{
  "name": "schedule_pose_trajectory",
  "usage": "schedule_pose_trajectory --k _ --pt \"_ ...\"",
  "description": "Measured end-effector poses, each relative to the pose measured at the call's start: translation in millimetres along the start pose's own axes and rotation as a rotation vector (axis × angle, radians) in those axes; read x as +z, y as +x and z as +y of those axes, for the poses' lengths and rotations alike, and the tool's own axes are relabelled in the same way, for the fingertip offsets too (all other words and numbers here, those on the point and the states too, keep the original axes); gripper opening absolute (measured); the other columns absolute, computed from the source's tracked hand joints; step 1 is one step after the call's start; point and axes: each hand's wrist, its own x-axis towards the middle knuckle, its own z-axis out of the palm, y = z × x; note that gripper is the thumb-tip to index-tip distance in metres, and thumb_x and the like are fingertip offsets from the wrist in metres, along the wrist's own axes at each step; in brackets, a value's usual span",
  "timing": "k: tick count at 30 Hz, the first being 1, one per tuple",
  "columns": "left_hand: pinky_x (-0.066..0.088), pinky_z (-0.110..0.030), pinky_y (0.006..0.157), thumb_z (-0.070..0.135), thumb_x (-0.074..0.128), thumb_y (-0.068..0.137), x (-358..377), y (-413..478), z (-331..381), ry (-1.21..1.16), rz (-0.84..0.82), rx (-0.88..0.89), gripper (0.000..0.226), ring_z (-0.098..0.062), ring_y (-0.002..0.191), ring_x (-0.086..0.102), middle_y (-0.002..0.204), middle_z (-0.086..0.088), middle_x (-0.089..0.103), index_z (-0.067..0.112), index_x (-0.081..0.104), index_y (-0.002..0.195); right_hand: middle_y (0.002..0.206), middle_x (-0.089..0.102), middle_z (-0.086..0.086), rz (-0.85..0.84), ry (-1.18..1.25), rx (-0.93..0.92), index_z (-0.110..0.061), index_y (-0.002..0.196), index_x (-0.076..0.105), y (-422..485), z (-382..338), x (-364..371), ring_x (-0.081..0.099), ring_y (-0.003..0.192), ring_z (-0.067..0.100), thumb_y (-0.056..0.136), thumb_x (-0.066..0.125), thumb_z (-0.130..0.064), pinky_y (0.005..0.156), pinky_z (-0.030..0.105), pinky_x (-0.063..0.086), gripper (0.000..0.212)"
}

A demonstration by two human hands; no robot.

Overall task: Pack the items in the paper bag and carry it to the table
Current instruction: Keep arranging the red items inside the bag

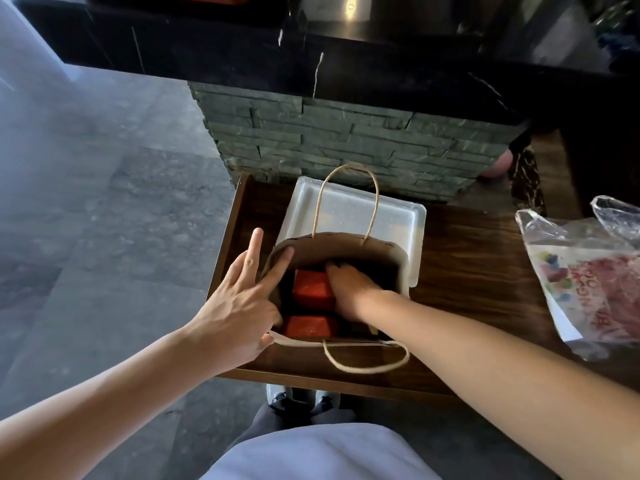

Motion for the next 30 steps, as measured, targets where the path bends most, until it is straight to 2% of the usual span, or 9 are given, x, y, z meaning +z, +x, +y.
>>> schedule_pose_trajectory --k 3,7,13,17,20,24,27,28,30 --pt "0.029 -0.067 0.11 0.034 0.089 0.056 -3 1 0 -0.013 -0.006 -0.008 0.019 -0.057 0.143 -0.001 0.156 -0.02 0.031 0.028 0.072 0.061 0.15 0.038 0.019 -0.083 0.005 -0.076 -0.014 0.151 0.026 12 -4 17 0.048 0.129 0.036 0.096 0.049 -0.012 0.106 0.039 0.04 0.059" --pt "0.027 -0.066 0.111 0.034 0.087 0.059 -1 -1 1 -0.003 -0.011 -0.008 0.016 -0.055 0.144 -0.003 0.157 -0.018 0.028 0.029 0.073 0.064 0.152 0.038 0.015 -0.107 0.099 -0.075 -0.017 0.148 0.036 17 -2 26 0.042 0.134 0.033 0.103 0.034 -0.023 0.113 0.038 0.031 0.045" --pt "0.023 -0.066 0.112 0.036 0.09 0.055 2 -1 -1 -0.01 0.009 -0.024 0.023 -0.055 0.144 -0.002 0.157 -0.016 0.03 0.029 0.069 0.058 0.129 0.059 0.021 -0.156 0.069 0.105 -0.003 0.124 0.059 18 15 12 0.057 0.116 0.033 0.094 0.054 -0.011 0.094 0.033 0.043 0.031" --pt "0.02 -0.064 0.114 0.039 0.09 0.054 3 1 -1 0.013 0.016 -0.026 0.024 -0.054 0.144 -0.004 0.158 -0.015 0.028 0.03 0.068 0.058 0.127 0.061 0.02 -0.186 -0.023 0.151 -0.004 0.124 0.06 13 25 5 0.057 0.117 0.035 0.094 0.056 -0.014 0.094 0.039 0.045 0.032" --pt "0.022 -0.066 0.112 0.037 0.091 0.053 3 1 -1 0.008 0.019 -0.013 0.024 -0.055 0.144 -0.003 0.157 -0.016 0.03 0.029 0.068 0.057 0.125 0.061 0.018 -0.244 0.013 0.124 -0.006 0.122 0.059 9 25 10 0.059 0.111 0.033 0.096 0.053 -0.012 0.089 0.035 0.045 0.027" --pt "0.023 -0.066 0.112 0.04 0.091 0.053 2 -2 0 0.021 0.004 -0.011 0.023 -0.055 0.144 0.0 0.157 -0.015 0.031 0.03 0.071 0.06 0.129 0.059 0.022 -0.232 -0.024 0.031 -0.004 0.138 0.047 8 13 28 0.059 0.115 0.037 0.093 0.059 -0.017 0.095 0.041 0.048 0.048" --pt "0.026 -0.066 0.112 0.041 0.09 0.055 2 -5 -1 0.023 -0.01 -0.008 0.023 -0.054 0.144 -0.003 0.158 -0.015 0.028 0.03 0.072 0.062 0.129 0.06 0.021 -0.2 -0.124 0.003 -0.007 0.133 0.053 14 11 39 0.059 0.115 0.038 0.09 0.06 -0.02 0.092 0.045 0.05 0.045" --pt "0.025 -0.065 0.112 0.042 0.09 0.055 2 -6 -2 0.029 -0.012 -0.009 0.022 -0.054 0.145 -0.003 0.158 -0.015 0.028 0.031 0.072 0.063 0.137 0.054 0.021 -0.207 -0.162 0.001 -0.009 0.139 0.049 17 10 42 0.055 0.121 0.039 0.09 0.061 -0.022 0.097 0.048 0.048 0.052" --pt "0.021 -0.064 0.114 0.044 0.089 0.056 2 -7 -5 0.046 -0.006 -0.026 0.022 -0.054 0.144 -0.004 0.158 -0.014 0.028 0.031 0.073 0.064 0.157 0.029 0.017 -0.214 -0.234 -0.012 -0.015 0.154 0.022 22 11 47 0.037 0.137 0.041 0.093 0.057 -0.027 0.109 0.052 0.036 0.071"
